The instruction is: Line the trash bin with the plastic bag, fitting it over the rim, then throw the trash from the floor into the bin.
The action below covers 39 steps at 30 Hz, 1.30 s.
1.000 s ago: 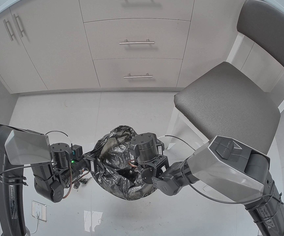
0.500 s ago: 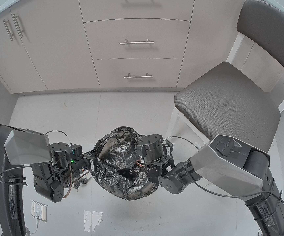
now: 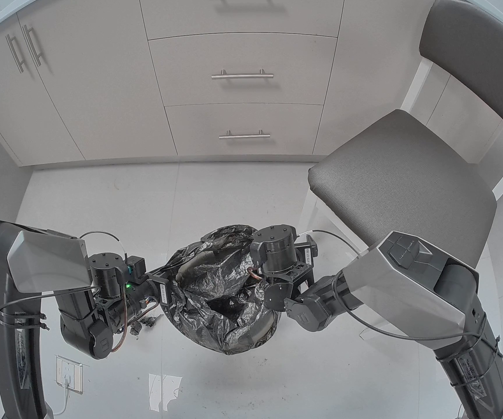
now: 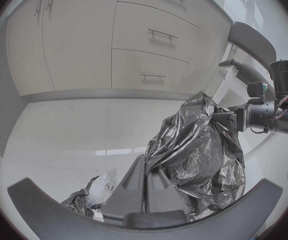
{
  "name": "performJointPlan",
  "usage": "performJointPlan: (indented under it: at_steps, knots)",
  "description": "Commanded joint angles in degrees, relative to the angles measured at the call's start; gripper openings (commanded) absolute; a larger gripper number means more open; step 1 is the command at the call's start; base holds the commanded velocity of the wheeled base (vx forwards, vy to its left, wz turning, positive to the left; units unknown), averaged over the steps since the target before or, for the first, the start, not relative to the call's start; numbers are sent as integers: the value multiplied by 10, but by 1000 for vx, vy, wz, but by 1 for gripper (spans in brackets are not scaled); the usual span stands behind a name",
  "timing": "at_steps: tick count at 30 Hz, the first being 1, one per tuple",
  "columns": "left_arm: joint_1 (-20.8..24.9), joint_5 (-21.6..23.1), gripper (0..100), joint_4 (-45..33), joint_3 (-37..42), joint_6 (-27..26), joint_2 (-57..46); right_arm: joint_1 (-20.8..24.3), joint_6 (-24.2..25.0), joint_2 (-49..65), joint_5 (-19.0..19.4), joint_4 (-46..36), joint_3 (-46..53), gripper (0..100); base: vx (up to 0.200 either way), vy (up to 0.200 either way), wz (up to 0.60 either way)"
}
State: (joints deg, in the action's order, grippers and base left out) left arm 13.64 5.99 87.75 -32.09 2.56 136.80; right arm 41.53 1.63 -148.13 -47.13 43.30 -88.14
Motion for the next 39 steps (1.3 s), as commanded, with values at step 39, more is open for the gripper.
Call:
performJointPlan:
  at_steps: [39]
  knots:
    - [1,-1,0,1,0,12,-2,50,-57,30,-16,61,85,100,0,0,0]
